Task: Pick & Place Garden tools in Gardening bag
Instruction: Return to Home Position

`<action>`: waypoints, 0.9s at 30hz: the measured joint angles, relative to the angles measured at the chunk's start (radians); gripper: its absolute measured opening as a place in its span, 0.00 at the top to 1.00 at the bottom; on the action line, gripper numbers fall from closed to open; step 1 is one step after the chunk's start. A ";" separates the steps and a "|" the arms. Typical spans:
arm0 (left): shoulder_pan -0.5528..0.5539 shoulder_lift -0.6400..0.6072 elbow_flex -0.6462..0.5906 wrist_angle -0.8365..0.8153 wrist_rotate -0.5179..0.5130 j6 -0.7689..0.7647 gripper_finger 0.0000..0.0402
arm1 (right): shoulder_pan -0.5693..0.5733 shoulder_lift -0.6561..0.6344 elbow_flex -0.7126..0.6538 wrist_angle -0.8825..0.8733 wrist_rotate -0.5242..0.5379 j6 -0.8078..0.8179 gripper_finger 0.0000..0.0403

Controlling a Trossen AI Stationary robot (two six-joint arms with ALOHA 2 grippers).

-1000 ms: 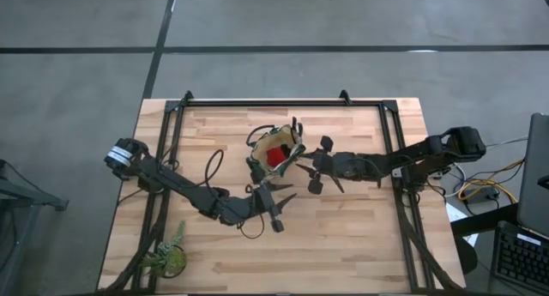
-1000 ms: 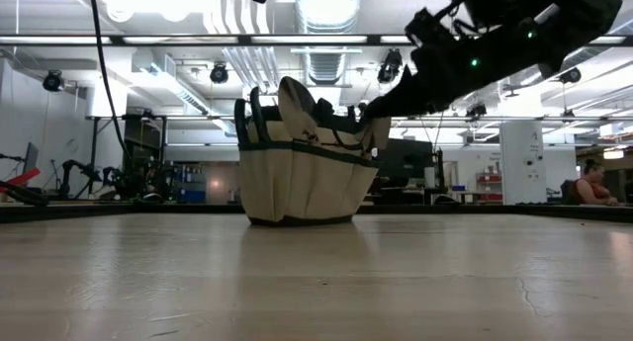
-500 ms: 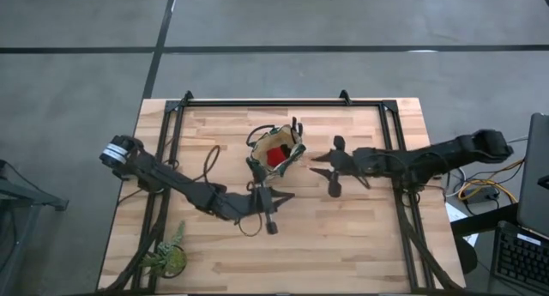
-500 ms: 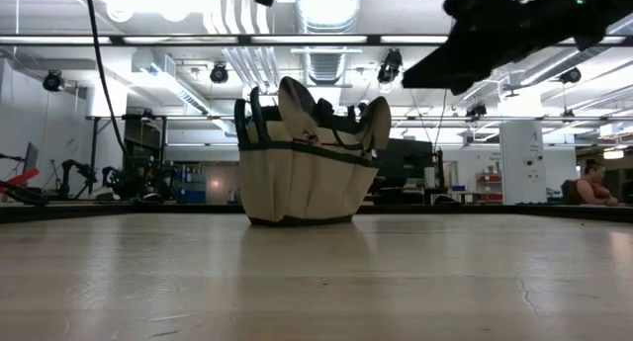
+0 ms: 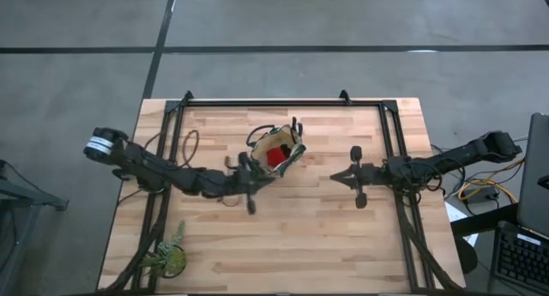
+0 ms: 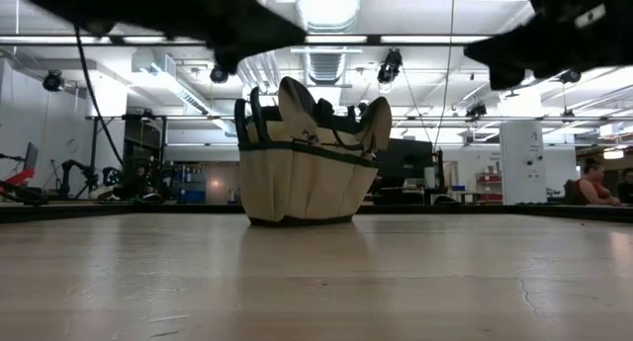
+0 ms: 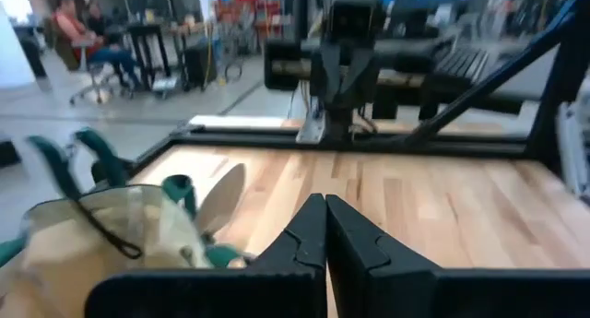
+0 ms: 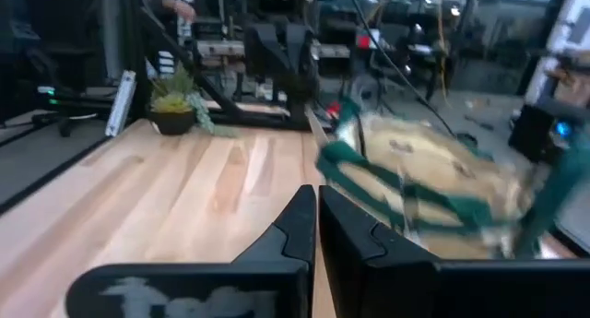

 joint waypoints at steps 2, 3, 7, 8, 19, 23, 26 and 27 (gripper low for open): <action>0.001 -0.036 -0.101 0.129 0.019 0.015 0.99 | -0.002 -0.027 -0.043 -0.001 0.014 0.032 0.98; 0.005 -0.059 -0.157 0.197 0.034 0.018 0.99 | -0.002 -0.034 -0.056 -0.001 0.022 0.046 0.98; 0.014 -0.164 -0.323 0.307 0.045 0.022 0.99 | -0.001 -0.075 -0.101 0.006 0.024 0.047 0.98; 0.014 -0.193 -0.351 0.305 0.044 0.022 0.99 | -0.001 -0.086 -0.105 0.008 0.022 0.047 0.98; 0.014 -0.466 -0.561 0.308 0.030 0.001 0.97 | -0.001 -0.163 -0.112 -0.013 -0.021 0.049 0.98; 0.014 -0.531 -0.602 0.306 0.025 0.013 0.98 | -0.004 -0.188 -0.119 -0.039 -0.024 0.076 0.98; 0.014 -0.574 -0.613 0.294 0.024 0.015 0.98 | -0.004 -0.215 -0.122 -0.041 -0.029 0.075 0.98; 0.014 -0.591 -0.613 0.273 0.026 0.019 0.98 | -0.004 -0.226 -0.122 -0.047 -0.019 0.072 0.98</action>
